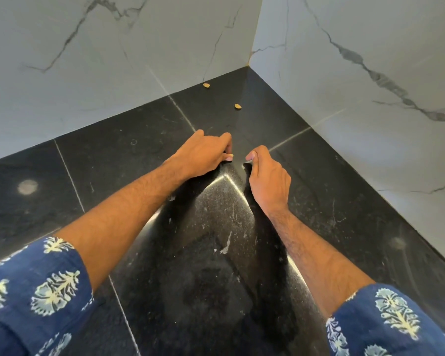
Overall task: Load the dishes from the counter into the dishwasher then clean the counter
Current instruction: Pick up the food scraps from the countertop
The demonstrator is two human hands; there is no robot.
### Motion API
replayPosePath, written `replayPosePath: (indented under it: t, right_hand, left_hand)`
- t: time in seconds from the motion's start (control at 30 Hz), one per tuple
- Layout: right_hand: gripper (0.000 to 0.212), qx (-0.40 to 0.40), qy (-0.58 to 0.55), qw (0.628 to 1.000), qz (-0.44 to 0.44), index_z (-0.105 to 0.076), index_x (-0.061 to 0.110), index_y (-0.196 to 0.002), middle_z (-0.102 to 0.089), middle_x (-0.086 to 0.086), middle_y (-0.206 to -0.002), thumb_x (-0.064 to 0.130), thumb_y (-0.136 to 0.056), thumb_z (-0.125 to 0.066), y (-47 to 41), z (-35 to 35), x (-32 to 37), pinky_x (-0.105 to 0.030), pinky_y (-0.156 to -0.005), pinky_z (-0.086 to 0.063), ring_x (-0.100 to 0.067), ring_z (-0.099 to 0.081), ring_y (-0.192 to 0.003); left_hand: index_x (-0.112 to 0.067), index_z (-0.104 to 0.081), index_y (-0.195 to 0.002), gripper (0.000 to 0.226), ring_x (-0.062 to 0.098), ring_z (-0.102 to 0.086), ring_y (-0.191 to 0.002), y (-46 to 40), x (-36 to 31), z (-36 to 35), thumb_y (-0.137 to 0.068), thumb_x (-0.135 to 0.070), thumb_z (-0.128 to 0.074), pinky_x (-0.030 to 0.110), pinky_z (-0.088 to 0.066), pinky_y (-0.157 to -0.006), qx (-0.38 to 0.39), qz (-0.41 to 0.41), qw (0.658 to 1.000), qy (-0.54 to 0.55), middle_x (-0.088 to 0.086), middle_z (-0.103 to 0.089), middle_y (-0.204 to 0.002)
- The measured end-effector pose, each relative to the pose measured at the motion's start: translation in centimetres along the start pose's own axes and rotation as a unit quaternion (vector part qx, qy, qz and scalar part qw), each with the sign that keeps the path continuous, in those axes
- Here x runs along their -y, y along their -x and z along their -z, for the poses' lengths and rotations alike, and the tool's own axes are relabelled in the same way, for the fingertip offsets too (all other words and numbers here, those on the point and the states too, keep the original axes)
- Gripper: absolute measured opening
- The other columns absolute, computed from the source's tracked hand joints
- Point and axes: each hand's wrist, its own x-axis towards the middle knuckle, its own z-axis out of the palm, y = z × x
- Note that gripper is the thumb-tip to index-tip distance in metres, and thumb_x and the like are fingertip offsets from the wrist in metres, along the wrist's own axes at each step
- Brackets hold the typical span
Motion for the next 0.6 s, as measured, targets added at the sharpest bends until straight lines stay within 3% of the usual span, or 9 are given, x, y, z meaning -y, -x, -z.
replayPosePath:
  t: [0.1, 0.37, 0.53, 0.6]
  right_hand:
    - [0.019, -0.001, 0.005, 1.000, 0.002, -0.056, 0.026, -0.105, -0.056, 0.010, -0.066, 0.024, -0.105, -0.036, 0.0, -0.1, 0.0, -0.032, -0.056, -0.036, -0.017, -0.053, -0.056]
    - [0.018, -0.002, 0.011, 1.000, 0.013, -0.055, 0.026, -0.104, -0.063, 0.007, -0.071, 0.021, -0.104, -0.038, 0.0, -0.3, -0.1, -0.031, -0.054, -0.036, -0.019, -0.057, -0.058]
    - [0.017, -0.004, 0.015, 1.000, 0.014, -0.055, 0.026, -0.102, -0.060, 0.010, -0.070, 0.023, -0.104, -0.038, 0.0, -0.5, -0.2, -0.031, -0.055, -0.036, -0.017, -0.055, -0.058]
    - [0.016, -0.003, 0.017, 1.000, 0.015, -0.054, 0.026, -0.102, -0.060, 0.010, -0.071, 0.024, -0.104, -0.038, 0.0, -0.5, -0.2, -0.031, -0.056, -0.036, -0.018, -0.055, -0.059]
  left_hand:
    - [-0.022, -0.049, -0.101, 0.018, 0.014, -0.055, -0.084, -0.6, -0.3, 0.4, -0.099, -0.039, -0.056, 0.035, -0.033, -0.080, 0.048, 0.066, 0.995, 0.063, -0.011, -0.058, -0.087]
    - [-0.016, -0.043, -0.104, 0.021, 0.023, -0.053, -0.090, -3.0, -1.5, 2.8, -0.102, -0.035, -0.050, 0.044, -0.037, -0.090, 0.223, 0.067, 0.972, -0.034, -0.001, -0.057, -0.093]
    - [-0.013, -0.041, -0.105, 0.022, 0.020, -0.055, -0.075, -2.6, -2.8, 2.6, -0.101, -0.032, -0.053, 0.041, -0.034, -0.083, 0.172, 0.001, 0.965, -0.195, -0.003, -0.052, -0.073]
    - [-0.014, -0.038, -0.102, 0.022, 0.020, -0.054, -0.074, -2.4, -3.0, 2.4, -0.101, -0.029, -0.053, 0.042, -0.035, -0.084, 0.167, 0.008, 0.967, -0.192, -0.003, -0.051, -0.072]
